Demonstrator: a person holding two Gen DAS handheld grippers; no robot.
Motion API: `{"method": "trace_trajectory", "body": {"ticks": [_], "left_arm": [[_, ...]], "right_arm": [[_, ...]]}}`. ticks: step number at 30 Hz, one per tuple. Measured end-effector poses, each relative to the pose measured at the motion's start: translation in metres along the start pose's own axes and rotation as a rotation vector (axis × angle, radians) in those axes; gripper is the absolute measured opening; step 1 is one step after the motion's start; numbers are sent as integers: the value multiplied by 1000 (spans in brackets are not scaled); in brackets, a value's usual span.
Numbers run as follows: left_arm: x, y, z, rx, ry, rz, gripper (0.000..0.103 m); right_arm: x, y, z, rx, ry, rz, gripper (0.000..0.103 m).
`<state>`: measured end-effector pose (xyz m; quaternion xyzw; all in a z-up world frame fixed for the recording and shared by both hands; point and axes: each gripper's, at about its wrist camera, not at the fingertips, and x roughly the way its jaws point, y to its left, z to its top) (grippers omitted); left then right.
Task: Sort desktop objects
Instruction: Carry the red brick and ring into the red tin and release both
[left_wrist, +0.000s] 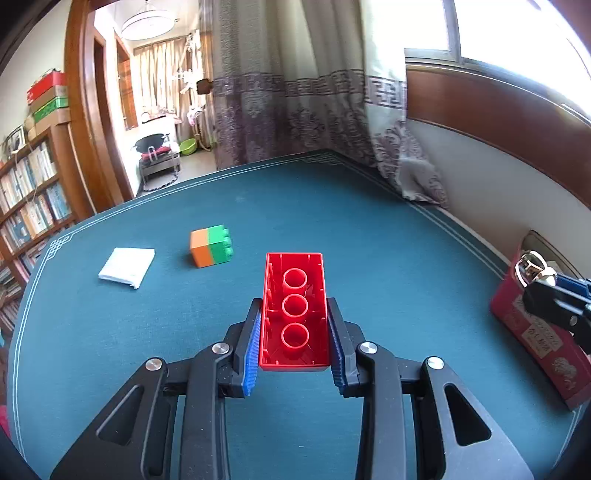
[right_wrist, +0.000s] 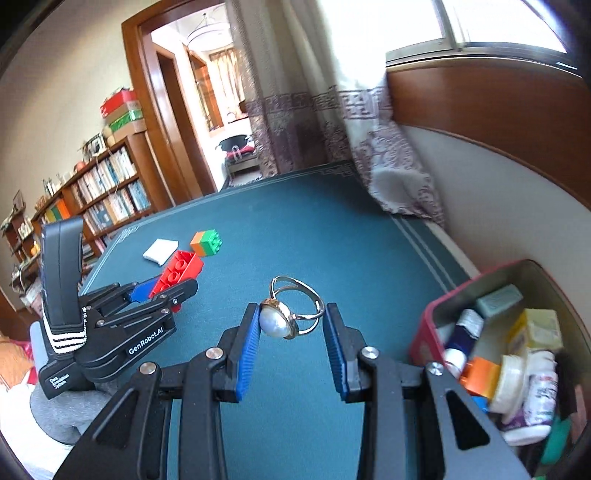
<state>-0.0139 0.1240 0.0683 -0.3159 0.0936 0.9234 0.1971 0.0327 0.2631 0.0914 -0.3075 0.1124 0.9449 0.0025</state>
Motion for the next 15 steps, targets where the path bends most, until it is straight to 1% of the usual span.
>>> {"method": "trace_trajectory", "body": {"ticks": [8, 11, 15], "left_arm": [[-7, -39, 5, 46, -11, -45, 34], [-8, -52, 7, 64, -11, -65, 34], [-9, -75, 9, 91, -8, -109, 34]], "right_arm": [[-35, -35, -5, 57, -51, -51, 38], [-49, -50, -8, 76, -67, -83, 38], [-68, -74, -17, 110, -81, -138, 38]]}}
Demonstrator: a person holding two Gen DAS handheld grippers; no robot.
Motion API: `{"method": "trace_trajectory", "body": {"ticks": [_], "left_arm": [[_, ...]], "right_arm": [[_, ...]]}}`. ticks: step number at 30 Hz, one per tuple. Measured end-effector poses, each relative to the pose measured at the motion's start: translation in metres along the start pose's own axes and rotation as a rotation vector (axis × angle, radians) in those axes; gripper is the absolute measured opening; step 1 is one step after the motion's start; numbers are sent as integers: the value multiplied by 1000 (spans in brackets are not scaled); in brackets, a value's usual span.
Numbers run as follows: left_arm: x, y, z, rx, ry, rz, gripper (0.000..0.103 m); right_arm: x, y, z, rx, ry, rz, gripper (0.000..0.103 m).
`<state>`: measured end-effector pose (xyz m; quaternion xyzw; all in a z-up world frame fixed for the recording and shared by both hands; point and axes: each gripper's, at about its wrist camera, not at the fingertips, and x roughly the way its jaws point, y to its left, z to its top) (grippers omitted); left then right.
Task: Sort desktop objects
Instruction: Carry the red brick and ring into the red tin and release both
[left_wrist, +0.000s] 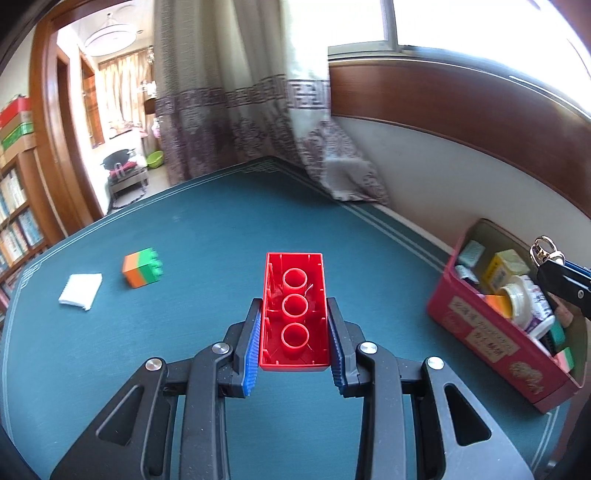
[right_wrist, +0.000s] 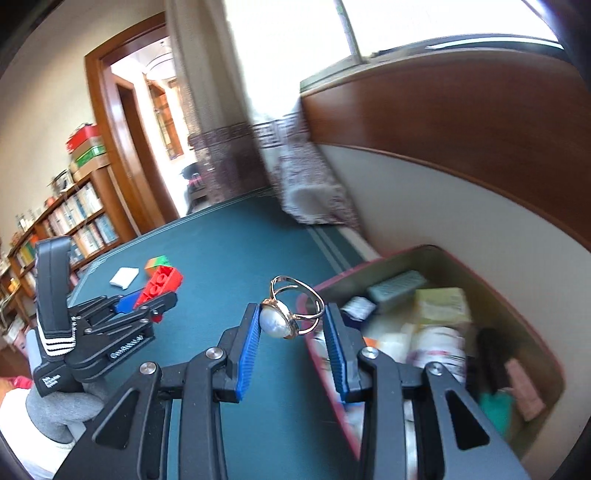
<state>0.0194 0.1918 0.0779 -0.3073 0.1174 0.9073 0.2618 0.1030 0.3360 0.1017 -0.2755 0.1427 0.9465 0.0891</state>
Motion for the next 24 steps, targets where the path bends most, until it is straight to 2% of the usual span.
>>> {"method": "trace_trajectory", "body": {"ticks": [8, 24], "left_arm": [[0, -47, 15, 56, -11, -93, 34], [0, -121, 28, 121, 15, -306, 34]], "right_arm": [[-26, -52, -6, 71, -31, -118, 38], [-35, -90, -11, 131, -36, -164, 38]]}}
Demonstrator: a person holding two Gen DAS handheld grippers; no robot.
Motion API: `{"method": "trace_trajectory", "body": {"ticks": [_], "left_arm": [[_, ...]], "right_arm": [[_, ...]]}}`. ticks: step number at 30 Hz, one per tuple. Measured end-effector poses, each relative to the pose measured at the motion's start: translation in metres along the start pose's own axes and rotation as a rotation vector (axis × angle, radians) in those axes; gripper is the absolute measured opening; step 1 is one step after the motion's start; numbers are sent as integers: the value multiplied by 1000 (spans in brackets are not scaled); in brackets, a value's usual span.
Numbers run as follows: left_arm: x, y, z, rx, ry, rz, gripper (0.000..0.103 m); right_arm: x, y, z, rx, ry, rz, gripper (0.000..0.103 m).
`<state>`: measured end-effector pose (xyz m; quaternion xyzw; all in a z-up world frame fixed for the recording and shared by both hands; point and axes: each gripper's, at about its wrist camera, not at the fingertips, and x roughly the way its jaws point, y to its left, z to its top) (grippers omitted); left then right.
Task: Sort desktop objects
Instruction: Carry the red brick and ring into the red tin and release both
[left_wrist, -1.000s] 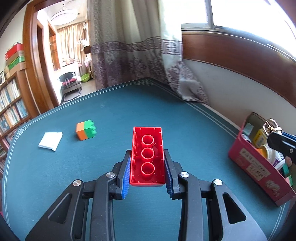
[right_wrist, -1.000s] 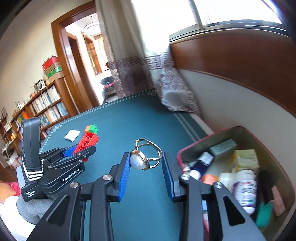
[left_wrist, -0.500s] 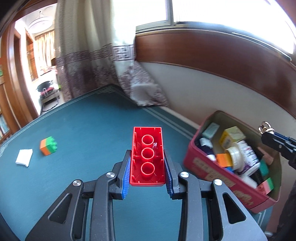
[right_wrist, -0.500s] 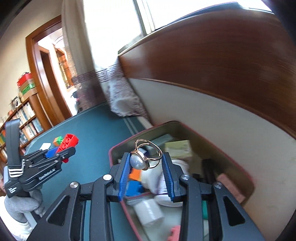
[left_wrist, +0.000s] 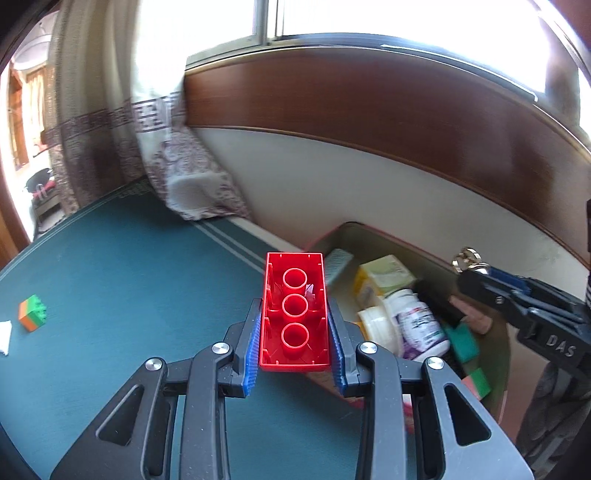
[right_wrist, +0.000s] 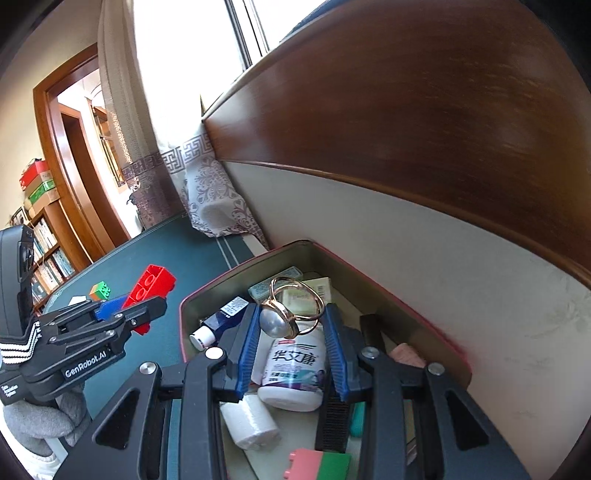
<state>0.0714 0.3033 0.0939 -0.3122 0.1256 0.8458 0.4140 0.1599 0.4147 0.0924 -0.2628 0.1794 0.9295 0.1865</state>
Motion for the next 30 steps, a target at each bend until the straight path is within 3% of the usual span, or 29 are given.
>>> {"method": "trace_trajectory", "body": {"ticks": [18, 21, 25, 30], "left_arm": [[13, -29, 7, 22, 5, -89, 34], [16, -31, 9, 14, 6, -130, 34], [20, -25, 7, -22, 40, -175, 34], [19, -15, 3, -52, 46, -155, 35]], "right_arm": [[-6, -11, 2, 3, -12, -44, 39], [-6, -13, 2, 8, -13, -56, 40], [-8, -18, 3, 27, -33, -86, 80], [-12, -14, 5, 20, -56, -77, 81]]}}
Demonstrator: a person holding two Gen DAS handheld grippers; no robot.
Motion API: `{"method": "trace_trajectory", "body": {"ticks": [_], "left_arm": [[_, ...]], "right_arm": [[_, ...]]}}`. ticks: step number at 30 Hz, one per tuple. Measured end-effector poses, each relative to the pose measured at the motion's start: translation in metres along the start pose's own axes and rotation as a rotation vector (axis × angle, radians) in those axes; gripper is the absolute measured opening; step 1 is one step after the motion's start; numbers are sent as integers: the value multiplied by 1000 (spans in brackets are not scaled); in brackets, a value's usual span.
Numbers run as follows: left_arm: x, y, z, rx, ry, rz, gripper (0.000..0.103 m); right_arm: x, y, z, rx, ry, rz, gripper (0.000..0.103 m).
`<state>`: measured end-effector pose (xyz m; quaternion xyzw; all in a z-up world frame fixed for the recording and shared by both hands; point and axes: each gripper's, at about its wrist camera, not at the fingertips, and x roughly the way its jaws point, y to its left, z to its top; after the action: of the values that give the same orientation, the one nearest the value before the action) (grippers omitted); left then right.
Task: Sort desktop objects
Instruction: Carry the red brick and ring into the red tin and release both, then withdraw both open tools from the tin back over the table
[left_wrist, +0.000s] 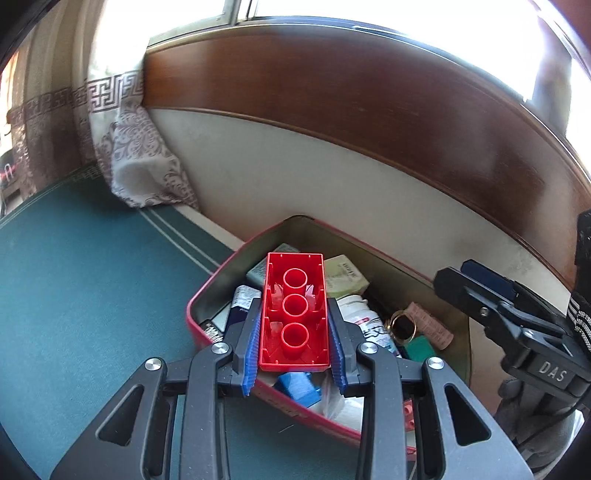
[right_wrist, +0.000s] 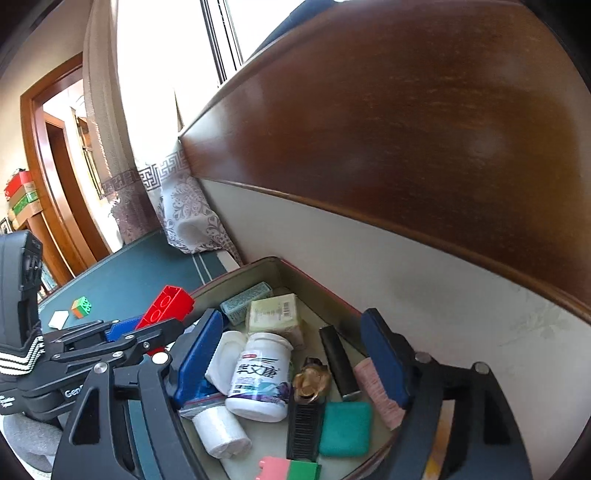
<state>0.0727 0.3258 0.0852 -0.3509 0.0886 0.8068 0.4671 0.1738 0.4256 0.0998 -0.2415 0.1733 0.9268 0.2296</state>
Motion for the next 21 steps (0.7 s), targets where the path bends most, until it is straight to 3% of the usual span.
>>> {"method": "trace_trajectory", "body": {"ticks": [1, 3, 5, 13, 21], "left_arm": [[-1, 1, 0, -4, -2, -3, 35], [-4, 2, 1, -15, -13, -19, 48], [-6, 3, 2, -33, -28, -51, 54], [-8, -2, 2, -30, -36, -48, 54], [-8, 3, -2, -41, -41, 14, 54]], "right_arm": [[0, 1, 0, 0, -1, 4, 81], [0, 2, 0, 4, -7, 3, 81], [-2, 1, 0, 14, -14, 0, 81], [-5, 0, 2, 33, -34, 13, 82], [-11, 8, 1, 34, -72, 62, 87]]}}
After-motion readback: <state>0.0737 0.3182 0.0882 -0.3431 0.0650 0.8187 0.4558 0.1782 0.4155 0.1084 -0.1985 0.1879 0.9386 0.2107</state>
